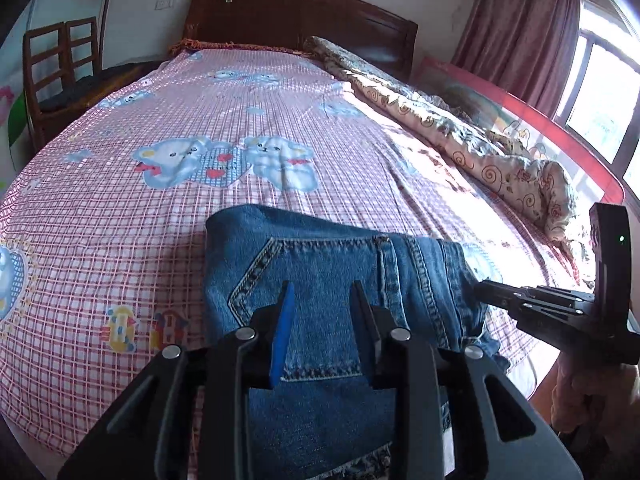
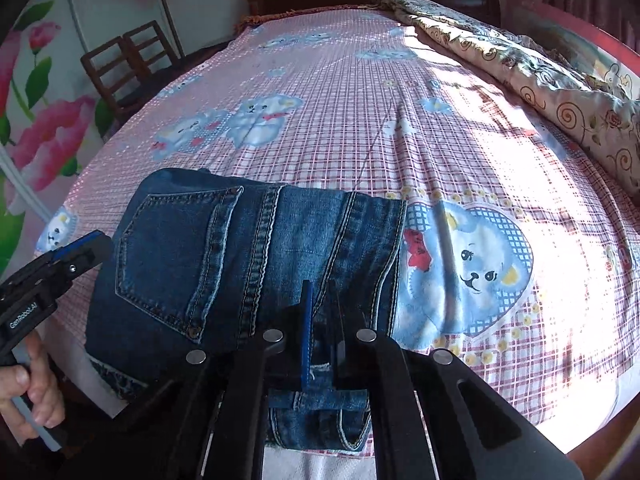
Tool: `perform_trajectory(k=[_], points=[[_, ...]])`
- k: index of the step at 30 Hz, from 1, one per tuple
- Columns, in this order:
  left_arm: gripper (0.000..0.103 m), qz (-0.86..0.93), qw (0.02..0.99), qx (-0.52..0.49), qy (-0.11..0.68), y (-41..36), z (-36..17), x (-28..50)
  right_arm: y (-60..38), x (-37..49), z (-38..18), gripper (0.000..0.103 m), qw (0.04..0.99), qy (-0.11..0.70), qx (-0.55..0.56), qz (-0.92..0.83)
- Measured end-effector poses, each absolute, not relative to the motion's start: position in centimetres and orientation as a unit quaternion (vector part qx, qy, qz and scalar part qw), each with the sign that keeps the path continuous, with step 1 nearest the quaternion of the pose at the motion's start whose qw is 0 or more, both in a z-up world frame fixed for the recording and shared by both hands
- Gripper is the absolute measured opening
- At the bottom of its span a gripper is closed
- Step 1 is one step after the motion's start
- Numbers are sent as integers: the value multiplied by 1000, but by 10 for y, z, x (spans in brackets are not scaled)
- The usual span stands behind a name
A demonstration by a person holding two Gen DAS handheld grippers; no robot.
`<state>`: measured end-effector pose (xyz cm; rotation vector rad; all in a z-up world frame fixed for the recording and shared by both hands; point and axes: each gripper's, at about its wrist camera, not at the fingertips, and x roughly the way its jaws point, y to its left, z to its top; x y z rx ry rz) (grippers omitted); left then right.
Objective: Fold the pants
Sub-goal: 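Press and release the stack with left tool while right tool holds it, then open both tools and move them to the sides of the jeans stack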
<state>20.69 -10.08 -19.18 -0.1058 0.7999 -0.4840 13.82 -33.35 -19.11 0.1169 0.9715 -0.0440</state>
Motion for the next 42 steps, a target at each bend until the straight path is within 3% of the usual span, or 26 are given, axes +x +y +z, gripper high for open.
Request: perform_trajectory(k=[3, 7, 10, 12, 13, 14, 15, 26, 28, 29, 30, 35, 42], points=[[30, -206, 890, -48, 405, -110, -192, 243, -337, 164, -194, 4, 887, 458, 51, -42], [30, -193, 840, -44, 505, -117, -244, 288, -341, 185, -231, 4, 859, 508, 44, -49], [31, -214, 845, -40, 488, -110, -240, 282, -339, 178, -219, 4, 866, 498, 36, -34], [56, -208, 857, -49, 470, -97, -221, 267, -348, 156, -192, 5, 888, 451, 86, -15], [93, -201, 862, -61, 461, -87, -211, 258, -356, 144, -183, 10, 892, 436, 118, -8], [101, -182, 871, -70, 451, -75, -203, 247, -362, 133, -179, 31, 890, 430, 149, -5], [101, -160, 874, -72, 453, -67, -199, 238, -366, 122, -179, 44, 886, 433, 166, -12], [101, -132, 847, -69, 510, -40, -213, 201, -363, 91, -186, 44, 864, 465, 191, -7], [101, -132, 846, -59, 514, -39, -212, 203, -369, 96, -181, 58, 862, 468, 198, 7], [101, -135, 844, -55, 517, -38, -211, 205, -373, 99, -178, 74, 861, 468, 199, 12], [101, -140, 841, -54, 520, -36, -211, 209, -378, 103, -176, 77, 858, 471, 202, 22], [101, -217, 803, -84, 549, -27, -211, 235, -421, 127, -192, 77, 800, 531, 272, 59], [101, -310, 688, -255, 604, -12, -245, 276, -445, 147, -239, 77, 718, 590, 353, 106]])
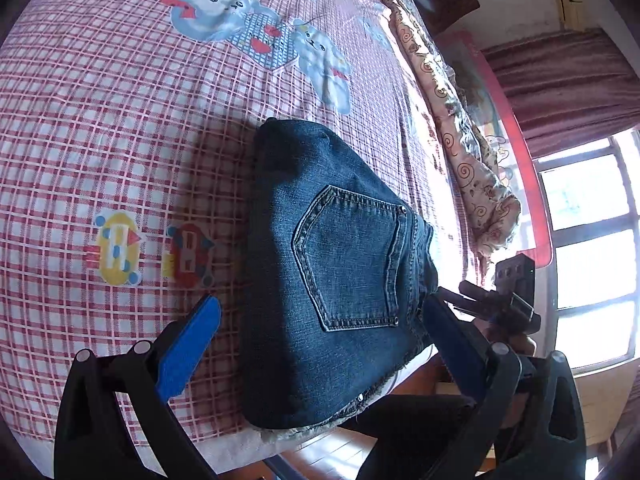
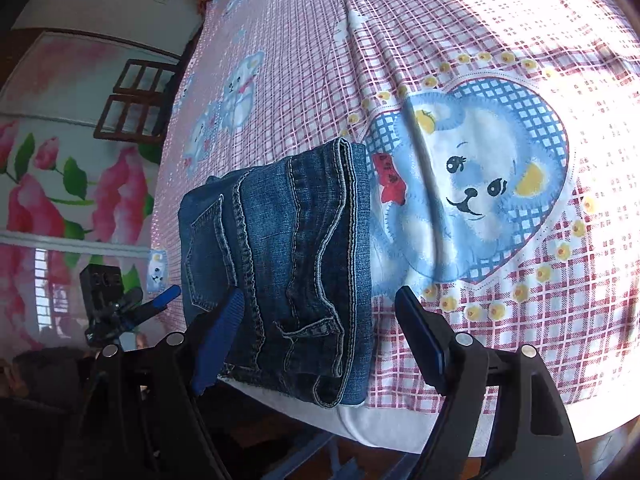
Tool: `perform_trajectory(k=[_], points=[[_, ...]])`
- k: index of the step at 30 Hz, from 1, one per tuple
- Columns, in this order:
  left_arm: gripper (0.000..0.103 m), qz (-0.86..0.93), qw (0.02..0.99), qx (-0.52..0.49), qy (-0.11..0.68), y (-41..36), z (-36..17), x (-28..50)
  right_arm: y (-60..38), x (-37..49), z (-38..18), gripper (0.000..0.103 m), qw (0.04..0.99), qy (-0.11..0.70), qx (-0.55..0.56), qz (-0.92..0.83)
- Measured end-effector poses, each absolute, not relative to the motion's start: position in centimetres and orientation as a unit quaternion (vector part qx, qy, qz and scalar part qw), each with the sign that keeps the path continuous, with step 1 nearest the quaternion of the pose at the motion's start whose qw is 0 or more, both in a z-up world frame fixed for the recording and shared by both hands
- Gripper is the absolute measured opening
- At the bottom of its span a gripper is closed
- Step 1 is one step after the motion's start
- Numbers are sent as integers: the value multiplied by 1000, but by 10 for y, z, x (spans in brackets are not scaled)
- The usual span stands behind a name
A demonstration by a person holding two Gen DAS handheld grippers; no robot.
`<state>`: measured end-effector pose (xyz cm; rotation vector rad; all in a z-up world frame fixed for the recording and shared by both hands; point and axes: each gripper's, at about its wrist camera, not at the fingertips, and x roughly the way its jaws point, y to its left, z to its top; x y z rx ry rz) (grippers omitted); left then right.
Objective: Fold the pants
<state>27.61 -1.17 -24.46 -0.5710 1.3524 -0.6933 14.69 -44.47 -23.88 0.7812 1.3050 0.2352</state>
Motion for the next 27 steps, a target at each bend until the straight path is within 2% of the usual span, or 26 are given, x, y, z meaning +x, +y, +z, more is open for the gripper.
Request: perform_trajectory(k=[8, 27], points=[[101, -351, 624, -310, 625, -17, -276, 284, -443, 157, -259, 77, 700, 587, 383, 135], [101, -377, 587, -300, 650, -39, -289, 297, -423, 176, -275, 77, 677, 590, 408, 166]])
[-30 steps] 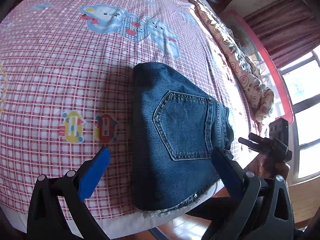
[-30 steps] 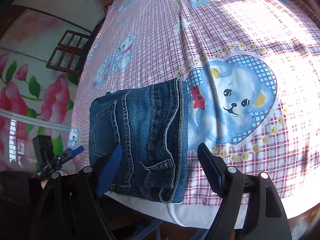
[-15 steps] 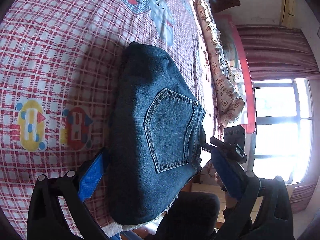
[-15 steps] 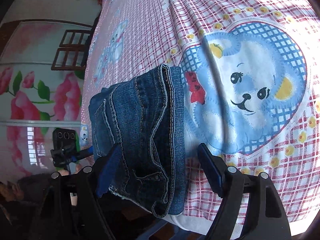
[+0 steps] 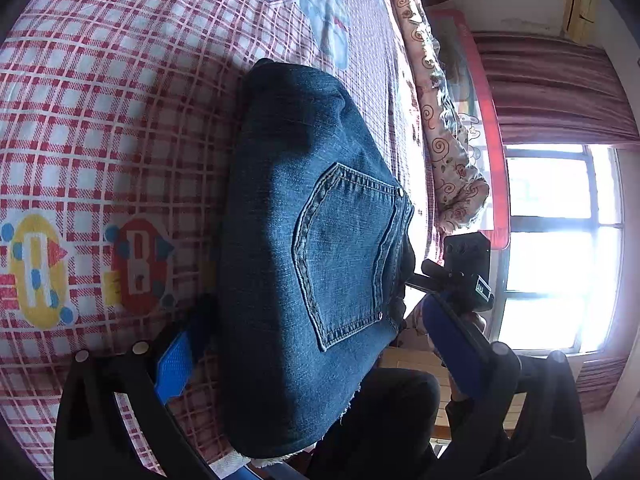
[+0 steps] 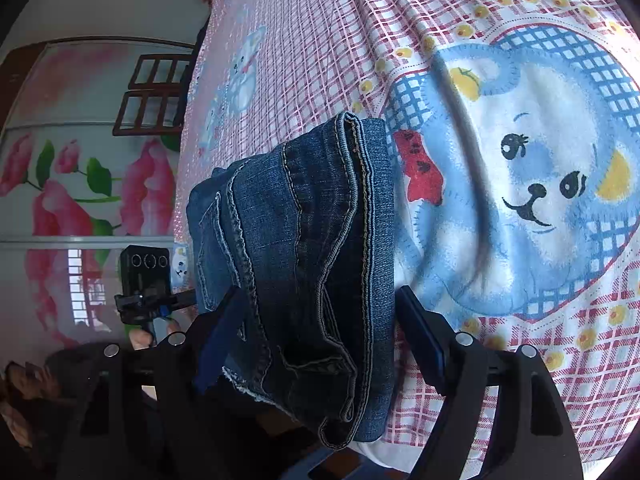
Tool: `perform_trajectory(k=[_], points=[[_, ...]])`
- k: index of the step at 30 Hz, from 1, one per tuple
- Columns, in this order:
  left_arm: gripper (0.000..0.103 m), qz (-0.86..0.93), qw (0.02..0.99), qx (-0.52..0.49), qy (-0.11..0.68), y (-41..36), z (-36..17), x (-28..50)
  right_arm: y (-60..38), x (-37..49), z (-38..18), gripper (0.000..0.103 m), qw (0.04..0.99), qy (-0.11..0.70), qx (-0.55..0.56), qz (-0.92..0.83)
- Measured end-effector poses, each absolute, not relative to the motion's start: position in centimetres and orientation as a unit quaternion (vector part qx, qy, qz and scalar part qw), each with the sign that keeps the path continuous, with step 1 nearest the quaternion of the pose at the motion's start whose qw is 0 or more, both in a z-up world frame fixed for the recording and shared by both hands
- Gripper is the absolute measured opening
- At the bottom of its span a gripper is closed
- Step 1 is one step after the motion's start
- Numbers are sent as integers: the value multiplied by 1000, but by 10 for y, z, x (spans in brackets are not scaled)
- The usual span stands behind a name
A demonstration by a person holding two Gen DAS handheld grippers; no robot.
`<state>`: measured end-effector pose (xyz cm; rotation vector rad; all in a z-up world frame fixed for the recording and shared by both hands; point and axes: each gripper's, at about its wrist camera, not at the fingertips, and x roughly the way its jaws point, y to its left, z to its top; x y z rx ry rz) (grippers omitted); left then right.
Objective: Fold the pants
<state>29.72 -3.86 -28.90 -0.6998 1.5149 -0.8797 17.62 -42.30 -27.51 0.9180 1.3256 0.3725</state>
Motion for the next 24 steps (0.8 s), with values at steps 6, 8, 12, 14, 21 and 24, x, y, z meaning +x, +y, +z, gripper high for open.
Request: perform_trajectory(k=[6, 8, 12, 14, 21, 24], points=[[101, -401, 561, -287, 665, -44, -291, 297, -412, 186, -271, 77, 672, 603, 394, 173], [101, -401, 557, -286, 669, -45, -292, 297, -409, 188, -267, 77, 668, 607, 391, 179], [101, -407, 548, -281, 674, -49, -291, 299, -404, 191, -272, 77, 660, 617, 390, 178], [101, -409, 542, -282, 677, -52, -291, 300, -404, 191, -278, 77, 652, 612, 410, 180], [101, -424, 529, -288, 677, -56, -293, 302, -409, 192, -278, 60, 640, 612, 422, 196], [101, -430, 525, -293, 673, -53, -294, 302, -413, 191, -288, 23, 628, 634, 418, 170]])
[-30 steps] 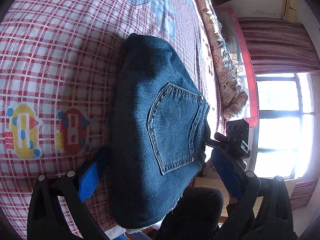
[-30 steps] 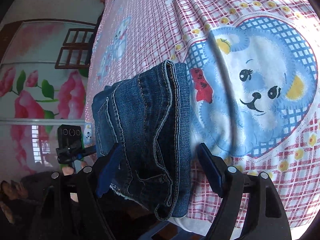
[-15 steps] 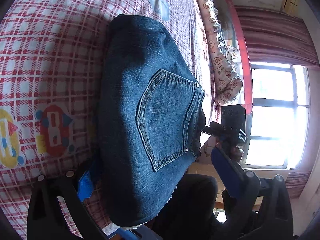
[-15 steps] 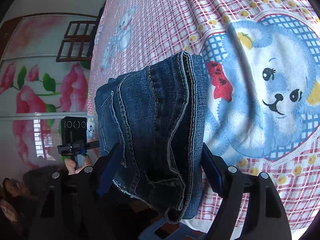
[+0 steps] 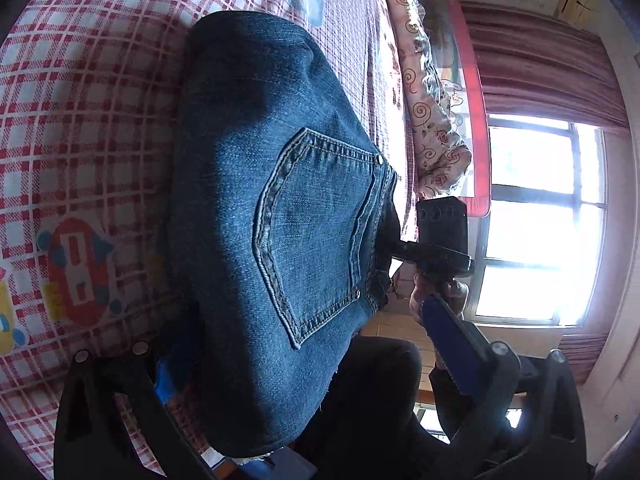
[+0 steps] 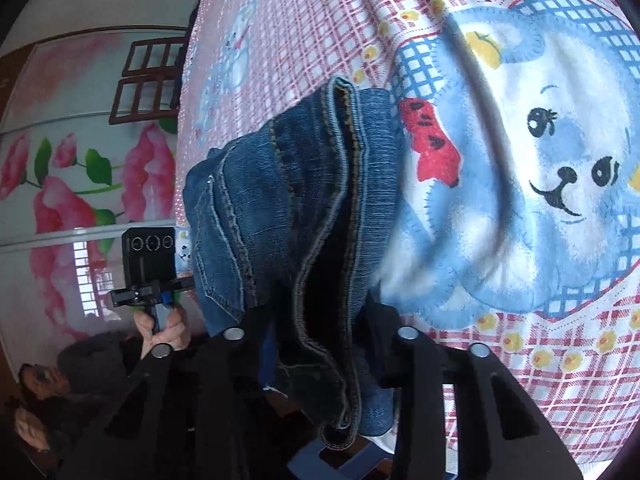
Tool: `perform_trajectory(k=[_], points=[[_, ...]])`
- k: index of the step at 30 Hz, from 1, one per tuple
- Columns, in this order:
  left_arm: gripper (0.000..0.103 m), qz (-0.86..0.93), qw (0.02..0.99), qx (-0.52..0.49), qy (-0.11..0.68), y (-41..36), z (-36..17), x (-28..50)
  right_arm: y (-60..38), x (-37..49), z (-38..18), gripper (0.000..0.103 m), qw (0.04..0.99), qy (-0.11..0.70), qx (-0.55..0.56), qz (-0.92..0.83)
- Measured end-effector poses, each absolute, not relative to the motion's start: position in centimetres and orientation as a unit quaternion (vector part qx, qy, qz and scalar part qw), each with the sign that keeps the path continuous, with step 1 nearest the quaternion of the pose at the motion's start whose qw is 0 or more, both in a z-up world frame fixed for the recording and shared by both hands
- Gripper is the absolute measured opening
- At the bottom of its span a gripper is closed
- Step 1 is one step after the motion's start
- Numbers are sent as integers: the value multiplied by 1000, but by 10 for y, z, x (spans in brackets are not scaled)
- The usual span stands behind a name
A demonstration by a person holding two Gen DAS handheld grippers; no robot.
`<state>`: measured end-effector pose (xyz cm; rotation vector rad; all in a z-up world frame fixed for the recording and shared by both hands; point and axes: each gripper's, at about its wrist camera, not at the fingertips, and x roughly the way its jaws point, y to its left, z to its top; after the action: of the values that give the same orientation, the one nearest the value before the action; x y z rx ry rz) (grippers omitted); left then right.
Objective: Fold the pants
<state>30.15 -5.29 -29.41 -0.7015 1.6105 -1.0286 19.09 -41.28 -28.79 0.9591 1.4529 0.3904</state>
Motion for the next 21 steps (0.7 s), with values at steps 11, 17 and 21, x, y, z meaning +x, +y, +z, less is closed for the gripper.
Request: perform_trajectory(k=[11, 17, 21], points=[[17, -391, 563, -247, 685, -45, -296, 298, -406, 192, -271, 19, 646, 645, 376, 158], [13, -387, 576, -238, 680, -46, -285, 297, -402, 193, -251, 18, 659, 640, 360, 162], [13, -390, 581, -231, 676, -45, -274, 297, -396, 196, -242, 17, 662, 641, 353, 164]])
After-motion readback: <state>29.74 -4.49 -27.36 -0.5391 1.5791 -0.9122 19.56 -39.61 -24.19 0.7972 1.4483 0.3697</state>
